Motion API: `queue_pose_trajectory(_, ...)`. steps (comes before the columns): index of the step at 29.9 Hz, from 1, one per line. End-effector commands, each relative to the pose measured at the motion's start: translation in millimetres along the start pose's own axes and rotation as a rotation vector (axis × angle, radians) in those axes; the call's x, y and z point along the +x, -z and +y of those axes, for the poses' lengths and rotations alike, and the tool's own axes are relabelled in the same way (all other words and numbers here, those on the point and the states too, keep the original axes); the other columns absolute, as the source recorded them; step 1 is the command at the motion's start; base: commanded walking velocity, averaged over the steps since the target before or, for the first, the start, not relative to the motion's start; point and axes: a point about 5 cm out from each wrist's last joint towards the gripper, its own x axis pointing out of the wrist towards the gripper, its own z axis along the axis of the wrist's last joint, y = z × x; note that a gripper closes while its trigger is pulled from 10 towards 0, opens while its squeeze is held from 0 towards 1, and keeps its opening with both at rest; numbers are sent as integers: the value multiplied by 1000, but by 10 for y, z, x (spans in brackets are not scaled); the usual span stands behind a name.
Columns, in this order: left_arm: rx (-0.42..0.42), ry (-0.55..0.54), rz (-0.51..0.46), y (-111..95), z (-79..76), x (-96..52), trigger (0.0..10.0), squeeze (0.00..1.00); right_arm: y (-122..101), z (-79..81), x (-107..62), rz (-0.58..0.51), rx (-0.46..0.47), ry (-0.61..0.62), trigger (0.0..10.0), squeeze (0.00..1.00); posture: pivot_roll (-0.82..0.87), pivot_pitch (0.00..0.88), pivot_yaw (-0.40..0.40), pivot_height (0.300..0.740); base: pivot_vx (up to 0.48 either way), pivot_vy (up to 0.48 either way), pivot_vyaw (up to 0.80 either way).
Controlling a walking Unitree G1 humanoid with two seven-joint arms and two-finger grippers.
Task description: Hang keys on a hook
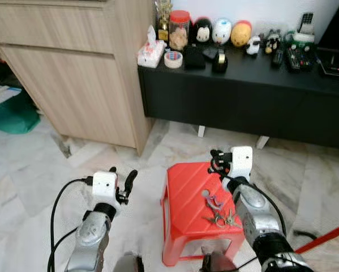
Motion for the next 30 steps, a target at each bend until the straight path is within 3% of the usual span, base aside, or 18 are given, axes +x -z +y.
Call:
queue_pose_trajectory(1,3,7,-8,-7,-1,0,10000,0,-11,14,-8,2,-2,-11,10000,0,84,52,-16,740,0,0,0)
queue_pose_trajectory(14,30,65,-30,-56,-32,21,10000,0,-33,75,-30,55,-64,-90,10000,0,78,29,-11,740,0,0,0)
queue_pose_trajectory(17,40,131,-31,-88,-89,26,10000,0,-46,159,-36,81,-67,-149,10000,0,79,28,-13,740,0,0,0)
queue_pose_trajectory(19,54,261,-27,-145,-196,16,10000,0,-136,272,-55,83,-60,-221,10000,0,79,29,-14,740,0,0,0)
queue_pose_trajectory(20,54,261,-27,-145,-196,16,10000,0,-136,272,-55,83,-60,-221,10000,0,79,29,-14,740,0,0,0)
queue_pose_trajectory(22,73,370,-10,-182,-277,5,10000,0,-216,301,-56,100,-29,-224,10000,0,78,40,-16,740,0,0,0)
queue_pose_trajectory(26,82,429,-1,-204,-322,-6,10000,0,-294,380,-77,92,-52,-274,10000,0,78,45,-17,740,0,0,0)
queue_pose_trajectory(28,68,492,-5,-266,-376,-13,10000,0,-382,492,-109,96,-51,-331,10000,0,79,47,-20,740,0,0,0)
queue_pose_trajectory(30,111,532,3,-292,-401,-20,10000,0,-402,554,-136,129,-48,-344,10000,0,78,56,-22,740,0,0,0)
